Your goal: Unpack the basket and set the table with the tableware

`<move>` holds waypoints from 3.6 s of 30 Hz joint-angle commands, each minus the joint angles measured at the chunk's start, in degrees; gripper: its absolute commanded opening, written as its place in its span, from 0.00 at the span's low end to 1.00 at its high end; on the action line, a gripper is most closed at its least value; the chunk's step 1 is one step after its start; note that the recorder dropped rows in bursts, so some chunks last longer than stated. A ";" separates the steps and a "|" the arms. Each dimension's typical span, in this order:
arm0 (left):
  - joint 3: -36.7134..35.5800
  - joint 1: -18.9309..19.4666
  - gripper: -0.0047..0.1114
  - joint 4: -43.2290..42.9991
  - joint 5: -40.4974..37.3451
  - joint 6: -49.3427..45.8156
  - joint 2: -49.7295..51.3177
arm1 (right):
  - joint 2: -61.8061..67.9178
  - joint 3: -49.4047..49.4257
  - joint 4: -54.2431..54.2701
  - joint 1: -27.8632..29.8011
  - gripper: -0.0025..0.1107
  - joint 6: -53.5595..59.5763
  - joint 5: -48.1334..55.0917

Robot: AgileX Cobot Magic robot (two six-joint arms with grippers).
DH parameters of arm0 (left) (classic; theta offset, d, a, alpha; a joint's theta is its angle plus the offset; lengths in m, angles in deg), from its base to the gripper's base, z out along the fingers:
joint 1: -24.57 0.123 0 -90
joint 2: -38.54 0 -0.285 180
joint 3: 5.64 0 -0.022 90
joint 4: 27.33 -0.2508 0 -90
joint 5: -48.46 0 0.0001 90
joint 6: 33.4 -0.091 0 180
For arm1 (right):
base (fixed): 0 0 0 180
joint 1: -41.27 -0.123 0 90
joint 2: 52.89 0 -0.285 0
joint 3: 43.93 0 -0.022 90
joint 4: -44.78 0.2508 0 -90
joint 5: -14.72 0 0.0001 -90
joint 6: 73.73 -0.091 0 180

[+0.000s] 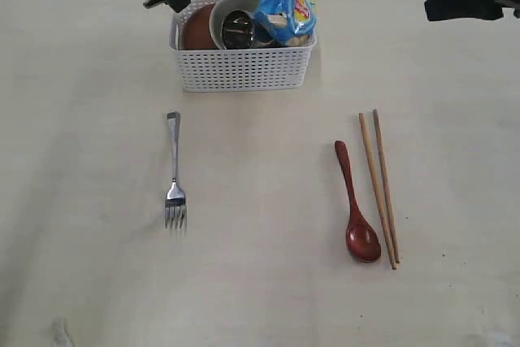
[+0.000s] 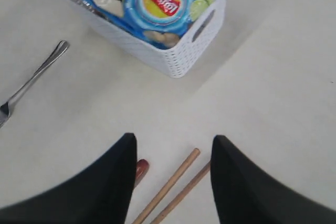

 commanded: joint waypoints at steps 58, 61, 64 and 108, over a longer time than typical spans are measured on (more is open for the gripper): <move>-15.92 -20.87 0.04 2.62 0.08 -22.85 -16.25 | -13.16 0.02 -23.08 -39.57 0.55 -14.28 4.50; -15.92 -20.87 0.04 2.62 0.08 -22.85 -16.25 | -14.13 0.02 -23.08 -39.57 0.57 -14.50 4.35; -15.92 -20.87 0.04 2.50 0.08 -22.85 -16.25 | -16.02 0.02 -23.08 -39.57 0.57 -14.50 3.56; -15.92 -20.54 0.04 5.95 0.08 -11.09 -16.13 | -23.07 18.25 -75.60 -64.85 0.47 -39.31 -27.47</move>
